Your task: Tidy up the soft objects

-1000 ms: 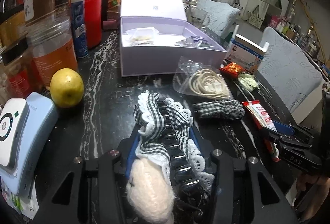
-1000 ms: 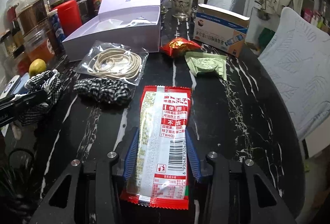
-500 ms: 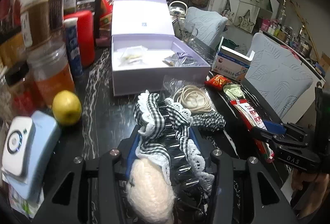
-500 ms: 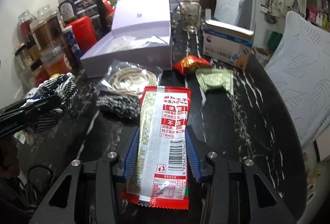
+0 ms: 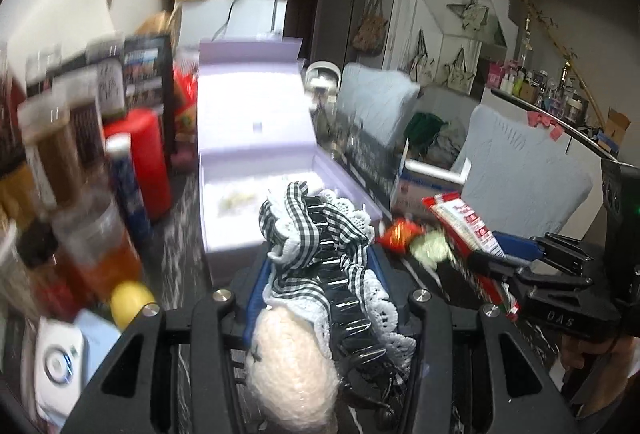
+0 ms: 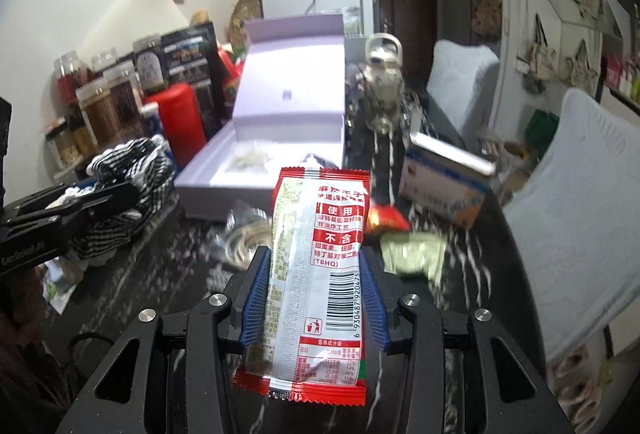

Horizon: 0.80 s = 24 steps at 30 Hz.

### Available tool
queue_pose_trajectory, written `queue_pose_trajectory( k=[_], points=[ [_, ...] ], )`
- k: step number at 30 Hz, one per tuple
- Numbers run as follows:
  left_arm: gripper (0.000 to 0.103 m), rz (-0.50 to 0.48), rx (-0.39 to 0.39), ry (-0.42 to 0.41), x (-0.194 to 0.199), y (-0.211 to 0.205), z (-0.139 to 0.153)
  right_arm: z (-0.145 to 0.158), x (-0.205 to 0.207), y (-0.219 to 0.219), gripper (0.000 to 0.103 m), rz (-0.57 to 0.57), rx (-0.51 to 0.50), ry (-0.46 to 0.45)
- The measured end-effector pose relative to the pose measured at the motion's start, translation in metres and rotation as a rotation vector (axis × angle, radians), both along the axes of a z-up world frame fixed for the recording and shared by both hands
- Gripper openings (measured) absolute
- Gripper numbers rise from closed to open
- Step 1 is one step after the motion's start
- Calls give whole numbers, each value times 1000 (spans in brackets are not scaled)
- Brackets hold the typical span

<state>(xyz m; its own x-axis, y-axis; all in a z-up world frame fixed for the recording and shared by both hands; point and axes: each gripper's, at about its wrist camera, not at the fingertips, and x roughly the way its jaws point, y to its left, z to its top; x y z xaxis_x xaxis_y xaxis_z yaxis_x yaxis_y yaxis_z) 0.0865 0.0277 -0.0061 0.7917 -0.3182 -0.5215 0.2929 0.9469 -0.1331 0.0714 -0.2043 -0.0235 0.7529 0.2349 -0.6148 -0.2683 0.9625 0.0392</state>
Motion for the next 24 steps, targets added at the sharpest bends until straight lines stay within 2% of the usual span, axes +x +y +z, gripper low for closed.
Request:
queue_pose_trajectory(
  k=[7,14,24],
  points=[
    [46,-14,-10,-75,21,-8,33,32,20,-1,43,45,35,-57],
    [46,-17,21,-173,40,-16,67,69,44,-1,43,79,51,-127],
    [46,-12,25,-256,77,-22,93,98,86,10,43,95,79,-182]
  ],
)
